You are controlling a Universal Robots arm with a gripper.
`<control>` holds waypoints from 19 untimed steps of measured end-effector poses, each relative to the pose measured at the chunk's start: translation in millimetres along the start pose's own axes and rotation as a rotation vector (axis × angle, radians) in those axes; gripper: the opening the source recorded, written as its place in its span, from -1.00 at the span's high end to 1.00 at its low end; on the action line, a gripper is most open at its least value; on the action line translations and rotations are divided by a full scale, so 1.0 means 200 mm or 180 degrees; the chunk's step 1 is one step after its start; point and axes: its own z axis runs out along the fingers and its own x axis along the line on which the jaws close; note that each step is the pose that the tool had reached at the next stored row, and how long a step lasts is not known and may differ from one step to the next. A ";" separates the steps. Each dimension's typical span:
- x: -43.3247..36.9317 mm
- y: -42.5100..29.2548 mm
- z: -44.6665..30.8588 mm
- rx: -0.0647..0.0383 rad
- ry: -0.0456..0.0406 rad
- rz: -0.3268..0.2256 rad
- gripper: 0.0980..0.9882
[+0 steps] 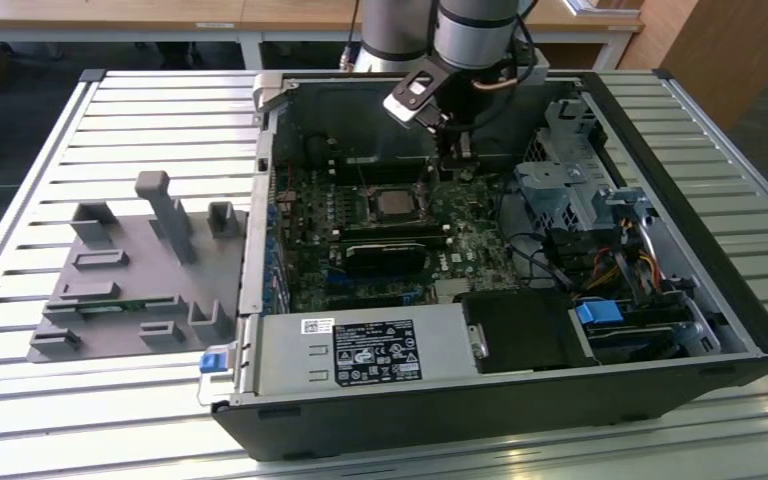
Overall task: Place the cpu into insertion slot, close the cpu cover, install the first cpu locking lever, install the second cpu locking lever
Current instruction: 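Close the cpu cover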
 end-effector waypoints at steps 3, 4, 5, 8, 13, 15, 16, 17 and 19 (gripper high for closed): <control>0.001 -0.028 0.004 0.0000 0.0000 0.0000 0.96; 0.002 -0.036 0.005 0.0000 -0.0001 0.0000 0.96; 0.002 -0.043 0.007 0.0000 -0.0001 0.0000 0.96; 0.003 -0.056 0.011 0.0000 -0.0001 0.0000 0.96; 0.004 -0.063 0.016 0.0000 -0.0001 0.0000 0.96; 0.004 -0.065 0.017 0.0000 -0.0001 0.0000 0.96; 0.004 -0.066 0.018 0.0000 -0.0001 0.0000 0.96; 0.004 -0.067 0.018 0.0000 -0.0001 0.0000 0.96; 0.004 -0.067 0.019 0.0000 -0.0001 0.0000 0.96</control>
